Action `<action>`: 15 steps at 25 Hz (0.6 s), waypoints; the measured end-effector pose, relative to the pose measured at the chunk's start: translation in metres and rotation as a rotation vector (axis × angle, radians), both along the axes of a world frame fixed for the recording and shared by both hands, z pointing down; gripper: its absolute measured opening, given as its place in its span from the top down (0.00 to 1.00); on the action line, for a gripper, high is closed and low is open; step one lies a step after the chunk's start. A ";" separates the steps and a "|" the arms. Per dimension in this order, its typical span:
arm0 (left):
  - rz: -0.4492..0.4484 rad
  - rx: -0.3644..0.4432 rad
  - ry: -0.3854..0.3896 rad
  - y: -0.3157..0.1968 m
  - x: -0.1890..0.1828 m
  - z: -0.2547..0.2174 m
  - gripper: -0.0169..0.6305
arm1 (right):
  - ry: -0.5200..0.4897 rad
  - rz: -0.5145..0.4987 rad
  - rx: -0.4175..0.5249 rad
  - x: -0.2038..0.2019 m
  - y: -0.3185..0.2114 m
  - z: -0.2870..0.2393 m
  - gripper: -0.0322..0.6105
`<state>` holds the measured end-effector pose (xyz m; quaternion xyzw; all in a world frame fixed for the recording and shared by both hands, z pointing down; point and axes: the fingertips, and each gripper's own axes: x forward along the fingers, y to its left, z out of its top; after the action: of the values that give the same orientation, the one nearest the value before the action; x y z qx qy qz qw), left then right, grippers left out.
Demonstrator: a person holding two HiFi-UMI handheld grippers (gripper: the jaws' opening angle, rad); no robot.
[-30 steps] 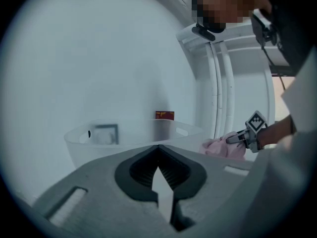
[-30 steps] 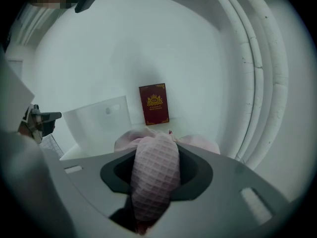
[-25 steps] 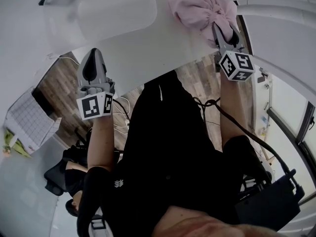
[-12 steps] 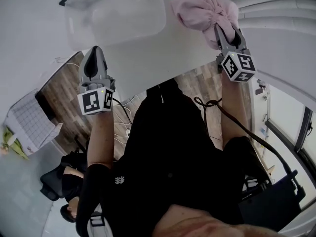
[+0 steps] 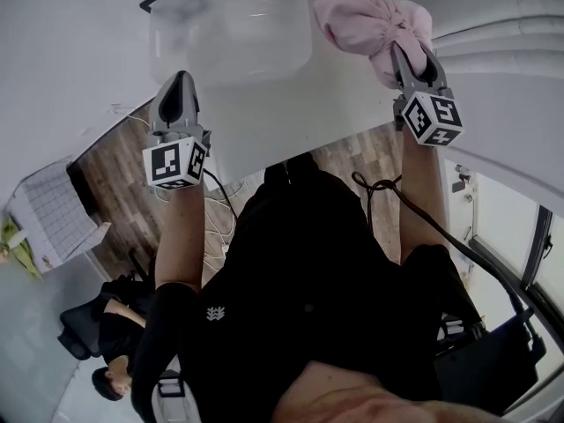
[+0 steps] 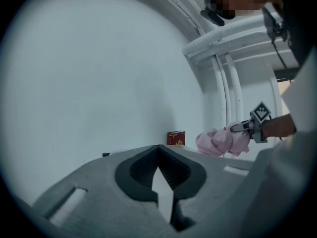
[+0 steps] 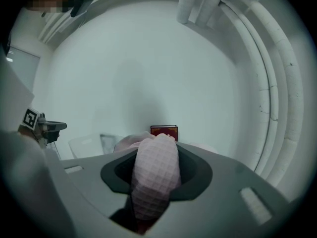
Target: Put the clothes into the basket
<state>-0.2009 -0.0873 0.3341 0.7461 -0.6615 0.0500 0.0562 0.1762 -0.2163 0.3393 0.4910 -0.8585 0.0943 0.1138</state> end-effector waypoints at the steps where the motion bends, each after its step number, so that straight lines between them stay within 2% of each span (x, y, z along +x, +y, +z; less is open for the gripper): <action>1: 0.001 0.008 0.001 0.000 -0.001 -0.008 0.97 | 0.001 -0.003 0.010 -0.002 0.001 -0.010 0.73; 9: -0.008 0.043 -0.004 -0.017 -0.014 -0.030 0.97 | -0.005 -0.033 0.067 -0.018 -0.016 -0.039 0.73; 15: -0.053 0.091 -0.005 -0.019 -0.036 -0.050 0.97 | -0.012 -0.074 0.098 -0.041 -0.026 -0.056 0.73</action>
<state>-0.2370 -0.1064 0.2840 0.7300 -0.6828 0.0202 0.0217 0.1355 -0.2427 0.2832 0.4632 -0.8804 0.0508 0.0881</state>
